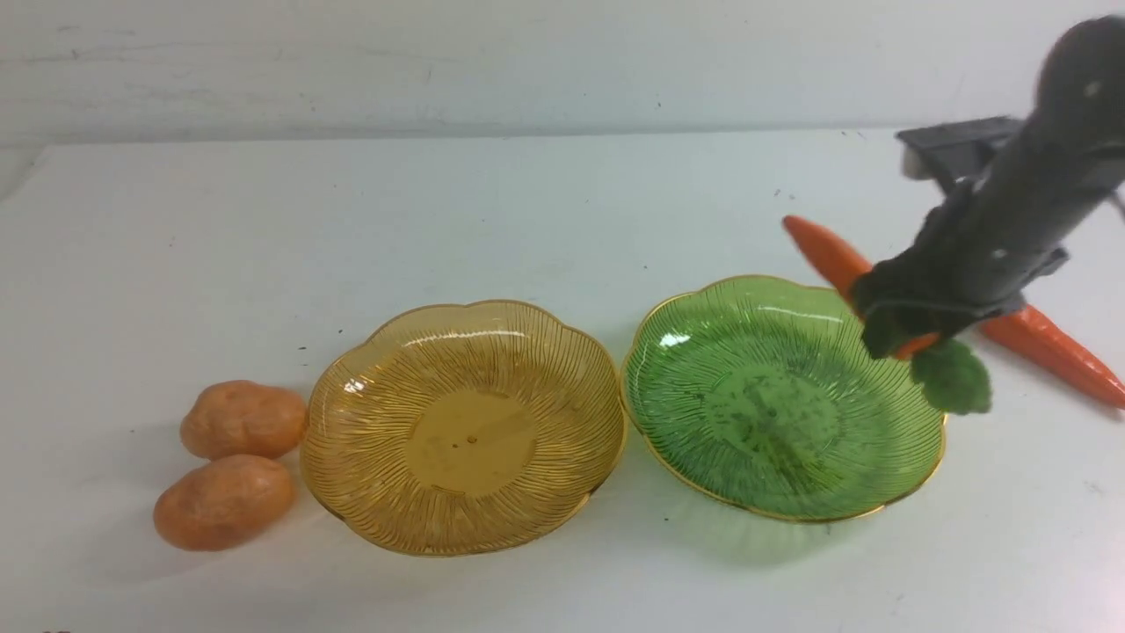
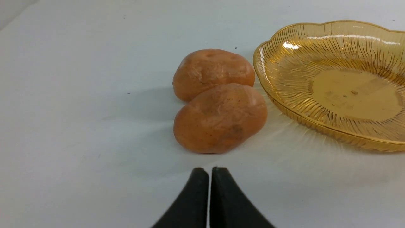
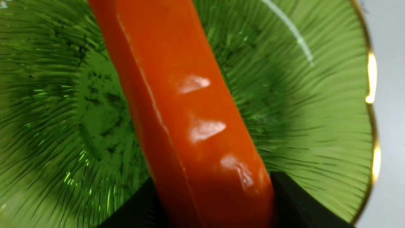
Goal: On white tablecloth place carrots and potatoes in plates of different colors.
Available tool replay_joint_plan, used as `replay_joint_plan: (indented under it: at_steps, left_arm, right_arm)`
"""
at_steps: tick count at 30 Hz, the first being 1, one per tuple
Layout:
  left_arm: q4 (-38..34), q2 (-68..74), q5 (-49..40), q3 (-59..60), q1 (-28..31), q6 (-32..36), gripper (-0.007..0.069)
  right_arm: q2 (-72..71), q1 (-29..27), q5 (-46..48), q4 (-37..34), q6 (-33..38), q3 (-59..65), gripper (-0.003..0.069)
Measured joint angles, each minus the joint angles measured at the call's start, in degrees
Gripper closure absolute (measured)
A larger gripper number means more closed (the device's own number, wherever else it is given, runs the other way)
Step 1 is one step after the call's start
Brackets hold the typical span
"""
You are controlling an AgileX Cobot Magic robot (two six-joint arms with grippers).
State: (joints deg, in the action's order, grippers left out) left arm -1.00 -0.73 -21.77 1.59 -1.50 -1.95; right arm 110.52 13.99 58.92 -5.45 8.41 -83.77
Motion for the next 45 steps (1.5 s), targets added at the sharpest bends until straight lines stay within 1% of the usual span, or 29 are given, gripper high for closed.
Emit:
replay_joint_plan:
  at_steps: [2, 4, 11, 12, 15, 16, 17, 18, 20, 21, 22, 23, 24, 26, 27, 28, 29, 32, 33, 35, 37, 40, 41, 43, 45]
  left_arm:
    - [0.00, 0.00, 0.00, 0.00, 0.00, 0.00, 0.0627]
    - [0.00, 0.00, 0.00, 0.00, 0.00, 0.00, 0.0627]
    - [0.00, 0.00, 0.00, 0.00, 0.00, 0.00, 0.0627]
    - [0.00, 0.00, 0.00, 0.00, 0.00, 0.00, 0.0627]
    - [0.00, 0.00, 0.00, 0.00, 0.00, 0.00, 0.0627]
    - [0.00, 0.00, 0.00, 0.00, 0.00, 0.00, 0.0627]
    - [0.00, 0.00, 0.00, 0.00, 0.00, 0.00, 0.0627]
    - [0.00, 0.00, 0.00, 0.00, 0.00, 0.00, 0.0627]
    - [0.00, 0.00, 0.00, 0.00, 0.00, 0.00, 0.0627]
    - [0.00, 0.00, 0.00, 0.00, 0.00, 0.00, 0.0627]
    - [0.00, 0.00, 0.00, 0.00, 0.00, 0.00, 0.0627]
    - [0.00, 0.00, 0.00, 0.00, 0.00, 0.00, 0.0627]
    - [0.00, 0.00, 0.00, 0.00, 0.00, 0.00, 0.0627]
    - [0.00, 0.00, 0.00, 0.00, 0.00, 0.00, 0.0627]
    - [0.00, 0.00, 0.00, 0.00, 0.00, 0.00, 0.0627]
    - [0.00, 0.00, 0.00, 0.00, 0.00, 0.00, 0.0627]
    - [0.00, 0.00, 0.00, 0.00, 0.00, 0.00, 0.0627]
    - [0.00, 0.00, 0.00, 0.00, 0.00, 0.00, 0.0627]
    - [0.00, 0.00, 0.00, 0.00, 0.00, 0.00, 0.0627]
    - [0.00, 0.00, 0.00, 0.00, 0.00, 0.00, 0.0627]
    - [0.00, 0.00, 0.00, 0.00, 0.00, 0.00, 0.0627]
    - [0.00, 0.00, 0.00, 0.00, 0.00, 0.00, 0.0627]
    - [0.00, 0.00, 0.00, 0.00, 0.00, 0.00, 0.0627]
    - [0.00, 0.00, 0.00, 0.00, 0.00, 0.00, 0.0627]
    - [0.00, 0.00, 0.00, 0.00, 0.00, 0.00, 0.0627]
  right_arm:
    - [1.01, 0.57, -0.70, 0.77, -0.13, 0.00, 0.0289]
    - [1.56, 0.70, -1.19, 1.49, -0.79, 0.00, 0.0274]
    - [1.81, 0.70, -1.58, 7.34, -4.49, 0.00, 0.0121]
    - [1.81, 0.70, -1.45, 8.10, -4.55, 0.00, 0.0105]
    - [1.81, 0.65, 0.45, 10.93, -4.69, -1.09, 0.0094]
    - [1.81, 0.53, 1.49, 11.94, -4.69, -1.85, 0.0106]
    - [1.81, 0.29, 2.64, 13.05, -4.69, -2.96, 0.0140]
    - [1.81, 0.19, 2.64, 13.05, -4.69, -2.96, 0.0147]
    - [1.81, -2.01, 3.91, 14.53, -4.63, -5.41, 0.0273]
    - [1.81, -4.20, 3.84, 14.67, -4.49, -6.63, 0.0380]
    - [1.81, -6.55, 3.18, 14.48, -4.27, -7.23, 0.0457]
    - [1.81, -7.84, 2.95, 14.30, -4.15, -7.41, 0.0481]
    - [1.87, -10.58, 1.88, 13.59, -3.31, -7.84, 0.0549]
    - [2.46, -15.90, 0.21, 10.82, -1.13, -8.59, 0.0601]
    - [3.13, -18.17, -0.33, 9.11, -0.04, -8.68, 0.0601]
    - [4.05, -20.03, -0.49, 7.34, 1.15, -8.72, 0.0587]
    - [5.24, -21.20, -0.62, 5.45, 2.31, -8.72, 0.0556]
    - [8.73, -23.14, -0.85, 3.83, 4.63, -8.72, 0.0412]
    - [9.88, -23.34, -1.05, 3.88, 5.00, -8.72, 0.0346]
    - [11.56, -23.40, -1.83, 3.95, 5.45, -8.72, 0.0238]
    - [12.71, -23.40, -2.68, 3.95, 5.62, -8.72, 0.0162]
    - [13.90, -23.44, -3.54, 3.95, 5.80, -8.72, 0.0086]
    - [14.31, -23.44, -3.79, 4.01, 5.80, -8.72, 0.0074]
    - [14.83, -23.44, -3.98, 4.00, 5.80, -8.67, 0.0059]
    - [14.95, -23.44, -3.92, 3.80, 5.83, -8.67, 0.0065]
